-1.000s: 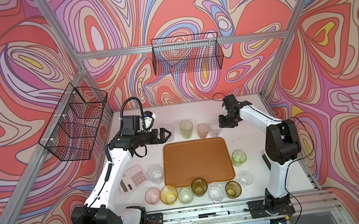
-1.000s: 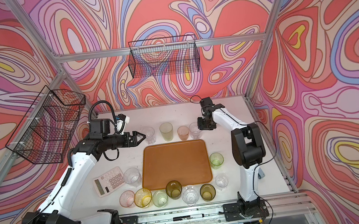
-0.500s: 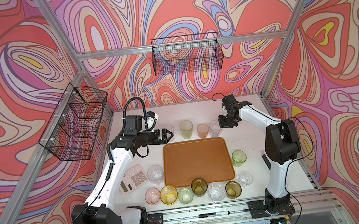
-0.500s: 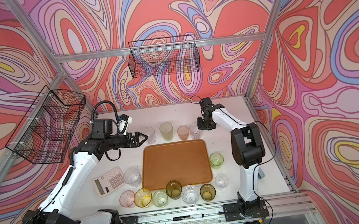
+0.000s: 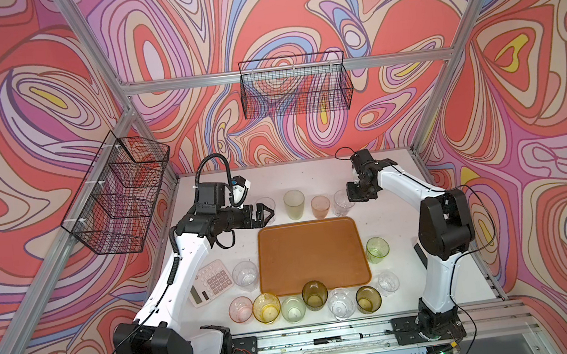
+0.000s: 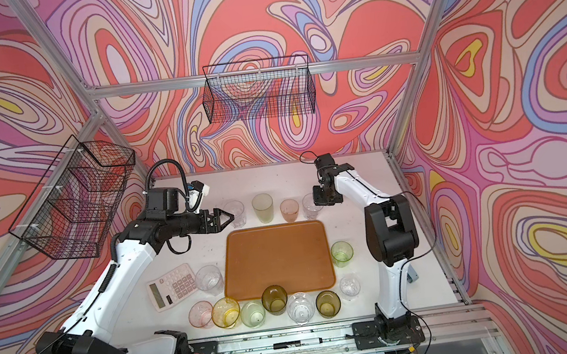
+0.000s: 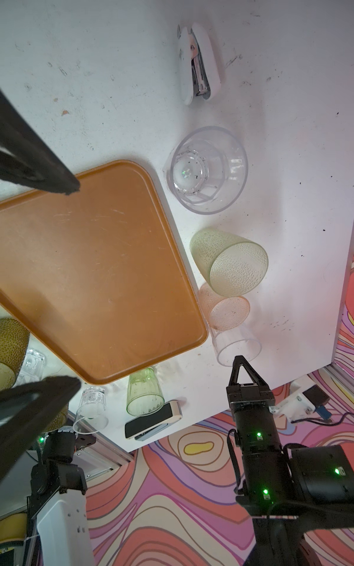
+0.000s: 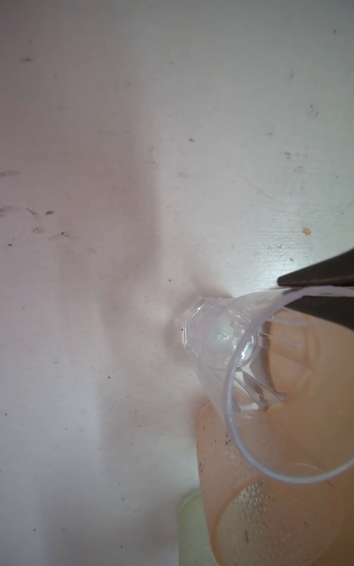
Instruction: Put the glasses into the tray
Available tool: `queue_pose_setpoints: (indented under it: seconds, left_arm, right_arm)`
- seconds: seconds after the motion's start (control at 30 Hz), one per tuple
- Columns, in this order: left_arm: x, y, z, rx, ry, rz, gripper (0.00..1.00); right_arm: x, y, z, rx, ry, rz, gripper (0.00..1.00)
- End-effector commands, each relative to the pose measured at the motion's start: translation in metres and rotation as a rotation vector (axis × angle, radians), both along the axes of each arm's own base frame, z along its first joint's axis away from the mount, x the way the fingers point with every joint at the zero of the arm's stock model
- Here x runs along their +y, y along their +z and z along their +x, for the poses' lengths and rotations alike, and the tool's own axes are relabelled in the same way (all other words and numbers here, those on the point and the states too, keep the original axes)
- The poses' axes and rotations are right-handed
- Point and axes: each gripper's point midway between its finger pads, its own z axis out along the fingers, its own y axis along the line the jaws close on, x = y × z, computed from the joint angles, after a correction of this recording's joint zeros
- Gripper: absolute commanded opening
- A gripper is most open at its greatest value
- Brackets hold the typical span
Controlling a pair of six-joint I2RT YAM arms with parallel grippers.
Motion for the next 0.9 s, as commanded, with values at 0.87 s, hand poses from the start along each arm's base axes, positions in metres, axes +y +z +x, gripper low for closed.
queue_pose_setpoints:
  seconds: [0.87]
  left_arm:
    - [-0.004, 0.012, -0.007, -0.046, -0.015, -0.016, 0.96]
  right_arm:
    - [0.006, 0.051, -0.076, 0.029, 0.104, -0.02, 0.0]
